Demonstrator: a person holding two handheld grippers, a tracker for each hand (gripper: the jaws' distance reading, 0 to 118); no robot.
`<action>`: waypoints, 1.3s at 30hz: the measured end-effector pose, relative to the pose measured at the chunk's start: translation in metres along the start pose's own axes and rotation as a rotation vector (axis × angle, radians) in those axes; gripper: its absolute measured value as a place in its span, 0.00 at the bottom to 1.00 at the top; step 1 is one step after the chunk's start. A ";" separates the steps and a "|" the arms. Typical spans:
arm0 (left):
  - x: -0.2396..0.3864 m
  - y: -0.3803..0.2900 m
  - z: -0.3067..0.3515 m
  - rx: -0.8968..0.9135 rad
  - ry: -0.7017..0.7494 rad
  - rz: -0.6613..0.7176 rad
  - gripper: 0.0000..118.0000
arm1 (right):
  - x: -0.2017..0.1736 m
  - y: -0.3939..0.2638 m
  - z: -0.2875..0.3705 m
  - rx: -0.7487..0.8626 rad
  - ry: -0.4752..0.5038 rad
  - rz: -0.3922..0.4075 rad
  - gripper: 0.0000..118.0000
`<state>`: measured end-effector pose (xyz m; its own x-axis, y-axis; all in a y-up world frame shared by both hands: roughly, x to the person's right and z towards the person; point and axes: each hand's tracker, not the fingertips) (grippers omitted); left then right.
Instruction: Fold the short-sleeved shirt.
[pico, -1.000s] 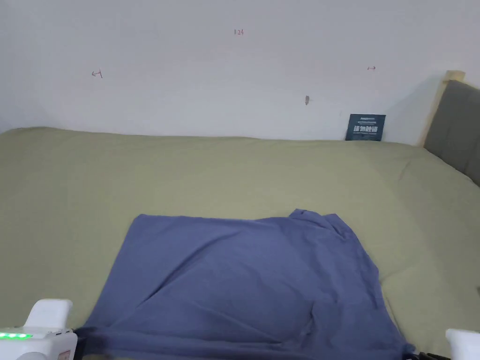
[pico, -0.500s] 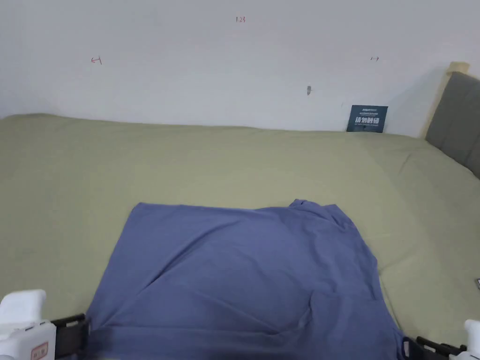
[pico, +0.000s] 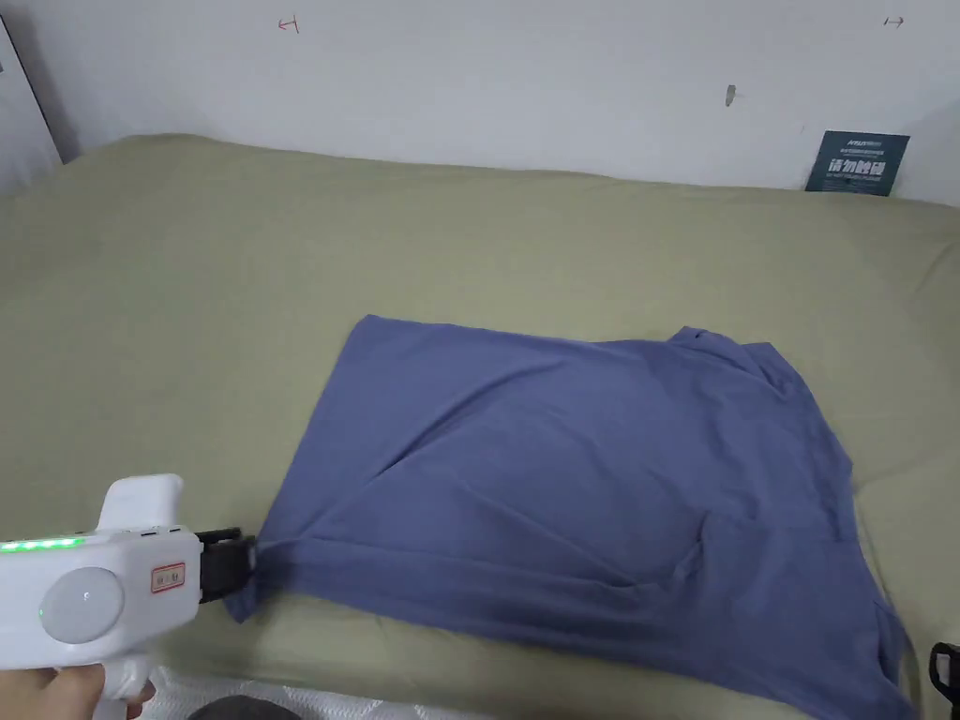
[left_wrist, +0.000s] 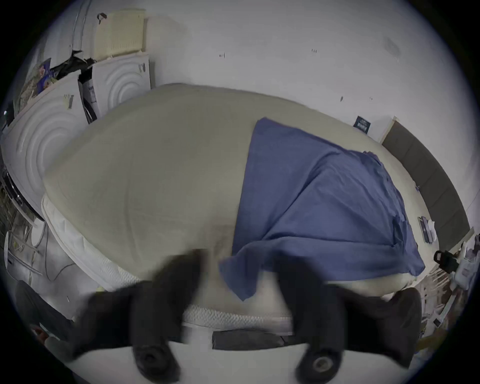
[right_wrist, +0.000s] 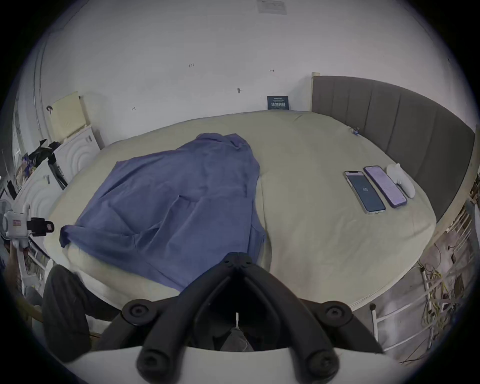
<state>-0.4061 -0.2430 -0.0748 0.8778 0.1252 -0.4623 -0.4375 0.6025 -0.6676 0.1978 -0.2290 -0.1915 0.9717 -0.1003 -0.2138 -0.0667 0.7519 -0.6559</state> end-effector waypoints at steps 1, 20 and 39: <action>0.000 -0.001 -0.006 -0.008 0.002 0.001 0.82 | -0.001 0.000 0.000 -0.003 -0.001 0.003 0.01; 0.010 0.000 -0.041 -0.092 0.013 -0.029 0.00 | 0.010 -0.012 -0.036 -0.175 0.105 -0.003 0.58; 0.014 0.073 -0.040 -0.069 -0.051 -0.098 0.00 | 0.004 0.065 -0.056 -0.095 0.082 0.069 0.03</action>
<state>-0.4331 -0.2288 -0.1529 0.9250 0.1099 -0.3636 -0.3602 0.5581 -0.7476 0.1847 -0.2174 -0.2756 0.9426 -0.1059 -0.3167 -0.1580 0.6942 -0.7023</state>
